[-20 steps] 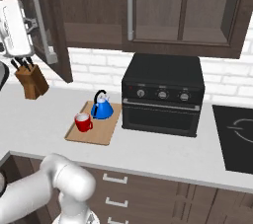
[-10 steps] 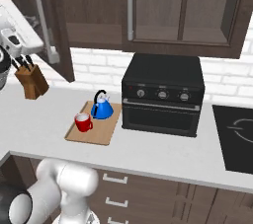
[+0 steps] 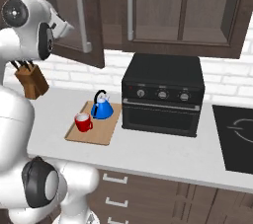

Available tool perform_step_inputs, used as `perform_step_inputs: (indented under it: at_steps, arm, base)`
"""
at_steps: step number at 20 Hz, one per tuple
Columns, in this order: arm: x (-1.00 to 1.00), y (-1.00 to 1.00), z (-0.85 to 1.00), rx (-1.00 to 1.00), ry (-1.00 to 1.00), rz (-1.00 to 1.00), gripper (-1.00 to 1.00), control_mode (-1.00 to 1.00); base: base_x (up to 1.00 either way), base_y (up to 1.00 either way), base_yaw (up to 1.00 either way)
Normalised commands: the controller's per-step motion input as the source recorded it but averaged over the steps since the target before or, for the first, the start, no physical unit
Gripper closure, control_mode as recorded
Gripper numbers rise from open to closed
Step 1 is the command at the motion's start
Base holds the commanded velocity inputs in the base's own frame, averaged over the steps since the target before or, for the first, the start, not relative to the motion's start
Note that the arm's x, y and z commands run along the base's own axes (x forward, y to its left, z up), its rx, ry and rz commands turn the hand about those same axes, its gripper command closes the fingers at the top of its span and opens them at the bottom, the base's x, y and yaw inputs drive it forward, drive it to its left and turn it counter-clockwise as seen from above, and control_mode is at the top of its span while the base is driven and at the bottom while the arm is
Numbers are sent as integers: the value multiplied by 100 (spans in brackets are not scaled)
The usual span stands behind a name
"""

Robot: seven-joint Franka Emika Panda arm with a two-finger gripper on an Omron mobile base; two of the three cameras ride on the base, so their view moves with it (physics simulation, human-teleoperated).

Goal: Pick the kettle from the counter and place it on the tray. Then pick the mug from the cabinet and place it on the tray. Then close the cabinet doors.

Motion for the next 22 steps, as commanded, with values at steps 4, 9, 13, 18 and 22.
perform_step_inputs:
  at_steps: [4,9,13,18,22]
  arm:
    - [80,0,-36,0,2,28,100,-100]
    - [62,1,-75,0,-6,17,100,-100]
    - [75,4,-81,-1,-9,7,100,-100]
    - [98,10,-41,0,0,1,100,-100]
    - [100,30,-33,0,0,-2,100,-100]
  base:
    - [0,0,0]
    - [0,0,0]
    - [0,0,0]
    - [0,0,0]
    - [0,0,0]
